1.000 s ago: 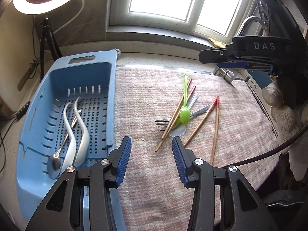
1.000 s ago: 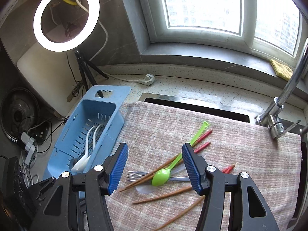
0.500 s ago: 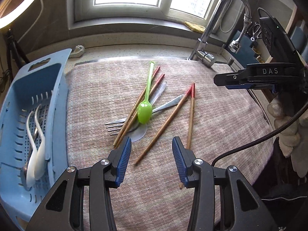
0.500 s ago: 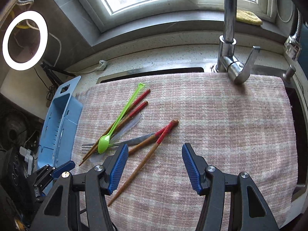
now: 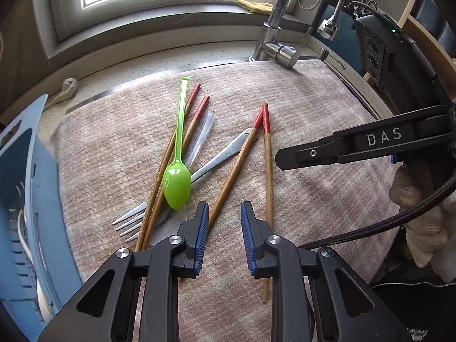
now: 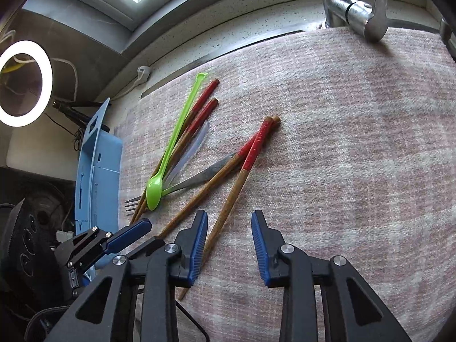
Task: Organize utensils
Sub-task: 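Close the left tool on one red-tipped chopstick while the right tool grasps the other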
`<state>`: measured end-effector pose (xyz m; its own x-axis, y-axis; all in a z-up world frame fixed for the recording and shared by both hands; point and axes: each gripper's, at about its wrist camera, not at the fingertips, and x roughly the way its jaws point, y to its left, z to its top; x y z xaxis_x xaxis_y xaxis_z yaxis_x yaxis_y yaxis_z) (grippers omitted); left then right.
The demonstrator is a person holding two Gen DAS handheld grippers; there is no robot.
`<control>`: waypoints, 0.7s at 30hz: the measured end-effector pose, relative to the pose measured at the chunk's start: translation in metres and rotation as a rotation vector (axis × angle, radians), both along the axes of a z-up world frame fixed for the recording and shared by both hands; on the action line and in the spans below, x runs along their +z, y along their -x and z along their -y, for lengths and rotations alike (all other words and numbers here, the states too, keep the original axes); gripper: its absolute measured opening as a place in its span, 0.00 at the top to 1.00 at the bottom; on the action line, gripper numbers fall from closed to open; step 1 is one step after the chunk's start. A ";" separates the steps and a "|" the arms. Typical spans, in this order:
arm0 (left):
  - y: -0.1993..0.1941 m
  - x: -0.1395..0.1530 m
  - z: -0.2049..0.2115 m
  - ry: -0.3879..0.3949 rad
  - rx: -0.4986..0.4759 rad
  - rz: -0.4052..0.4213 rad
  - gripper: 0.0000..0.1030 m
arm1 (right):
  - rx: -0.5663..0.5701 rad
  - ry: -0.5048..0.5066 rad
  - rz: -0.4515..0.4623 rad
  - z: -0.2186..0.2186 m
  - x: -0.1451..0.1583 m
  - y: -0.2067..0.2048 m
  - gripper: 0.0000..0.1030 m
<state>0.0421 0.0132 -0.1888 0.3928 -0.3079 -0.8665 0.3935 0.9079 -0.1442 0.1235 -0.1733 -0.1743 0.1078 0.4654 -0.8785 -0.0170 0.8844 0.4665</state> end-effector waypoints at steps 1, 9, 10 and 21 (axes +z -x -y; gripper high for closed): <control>-0.002 -0.001 0.000 -0.011 -0.008 -0.006 0.79 | -0.006 -0.008 -0.011 -0.001 -0.003 -0.001 0.74; -0.010 -0.002 0.006 -0.094 -0.092 -0.023 0.79 | -0.038 -0.030 -0.033 0.013 0.001 0.003 0.75; -0.009 -0.002 0.007 -0.098 -0.099 -0.029 0.79 | -0.046 -0.041 -0.039 0.019 0.005 0.004 0.75; 0.007 0.028 0.031 -0.099 -0.205 -0.008 0.79 | -0.026 0.057 0.090 0.058 0.064 0.032 0.75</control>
<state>0.0352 -0.0175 -0.1607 0.3236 -0.2936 -0.8995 0.5706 0.8189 -0.0620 0.0918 -0.2309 -0.1107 0.1993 0.4106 -0.8898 -0.0335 0.9103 0.4126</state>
